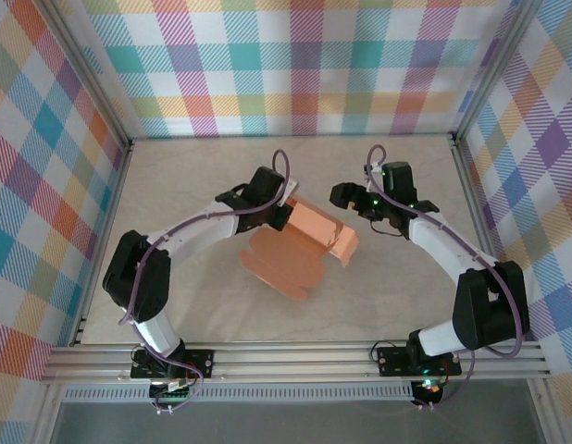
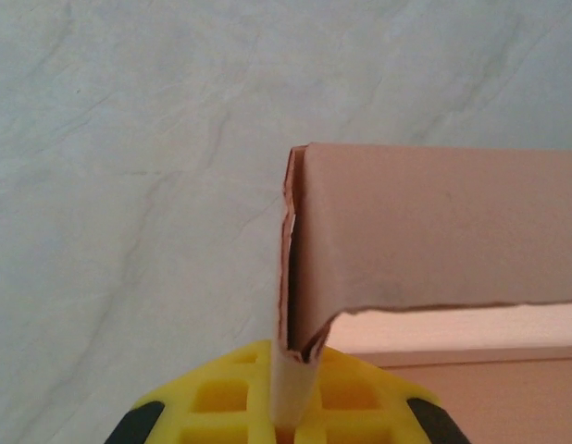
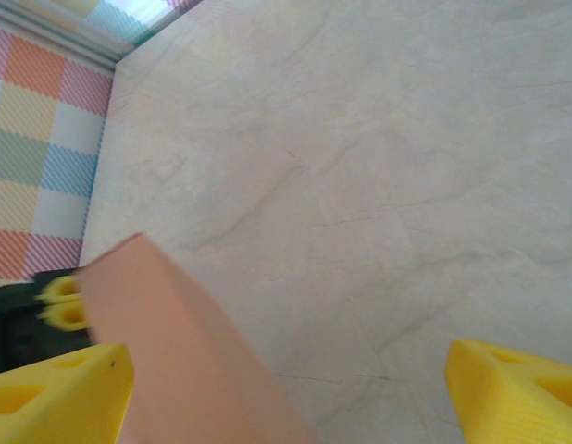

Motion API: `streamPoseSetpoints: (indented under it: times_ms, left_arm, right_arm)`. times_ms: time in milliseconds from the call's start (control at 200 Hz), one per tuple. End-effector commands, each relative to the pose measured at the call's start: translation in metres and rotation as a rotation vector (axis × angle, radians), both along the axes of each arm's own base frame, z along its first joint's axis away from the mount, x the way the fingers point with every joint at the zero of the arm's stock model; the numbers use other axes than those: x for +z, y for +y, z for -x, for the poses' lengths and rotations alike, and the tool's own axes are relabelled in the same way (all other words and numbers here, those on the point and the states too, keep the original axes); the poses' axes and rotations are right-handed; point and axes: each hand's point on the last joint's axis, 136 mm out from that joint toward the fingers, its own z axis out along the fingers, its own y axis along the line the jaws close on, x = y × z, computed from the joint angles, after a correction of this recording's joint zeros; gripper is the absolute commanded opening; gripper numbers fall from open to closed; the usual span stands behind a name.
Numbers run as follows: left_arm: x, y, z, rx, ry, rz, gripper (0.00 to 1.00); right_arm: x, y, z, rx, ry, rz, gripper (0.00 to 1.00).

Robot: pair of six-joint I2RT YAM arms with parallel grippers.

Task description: Fold the paper box

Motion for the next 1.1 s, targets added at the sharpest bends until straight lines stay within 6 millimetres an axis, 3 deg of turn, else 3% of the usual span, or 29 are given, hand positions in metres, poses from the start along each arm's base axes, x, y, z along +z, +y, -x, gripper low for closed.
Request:
streamPoseSetpoints:
  times_ms: [0, 100, 230, 385, 570, 630, 700, 915, 1095]
  left_arm:
    - [-0.015, 0.045, 0.045, -0.059, 0.219, -0.261, 0.00]
    - [-0.017, 0.056, 0.047, -0.083, 0.272, -0.373, 0.00]
    - [-0.034, 0.063, 0.046, -0.123, 0.378, -0.490, 0.00]
    - [-0.056, 0.052, 0.045, -0.195, 0.497, -0.523, 0.01]
    - [-0.075, 0.044, 0.029, -0.210, 0.563, -0.566, 0.03]
    - [-0.078, 0.042, 0.025, -0.212, 0.567, -0.576, 0.08]
    - [-0.079, 0.042, 0.020, -0.203, 0.553, -0.585, 0.26]
    - [-0.042, 0.022, 0.000, -0.151, 0.427, -0.473, 0.49]
    - [0.029, 0.000, -0.025, -0.055, 0.159, -0.231, 0.75]
  right_arm:
    - [-0.010, -0.009, 0.006, 0.007, 0.008, 0.017, 0.87]
    - [-0.015, -0.011, 0.007, 0.008, 0.013, 0.005, 0.88]
    - [-0.023, -0.013, 0.010, 0.013, 0.026, -0.005, 0.88]
    - [-0.030, -0.014, 0.013, 0.021, 0.037, -0.013, 0.88]
    - [-0.037, -0.015, 0.015, 0.033, 0.049, -0.022, 0.88]
    - [-0.037, -0.015, 0.015, 0.035, 0.048, -0.023, 0.88]
    - [-0.038, -0.017, 0.014, 0.034, 0.046, -0.021, 0.88]
    - [-0.038, -0.019, 0.010, 0.031, 0.041, -0.018, 0.88]
    - [-0.042, -0.020, 0.010, 0.031, 0.043, -0.003, 0.88]
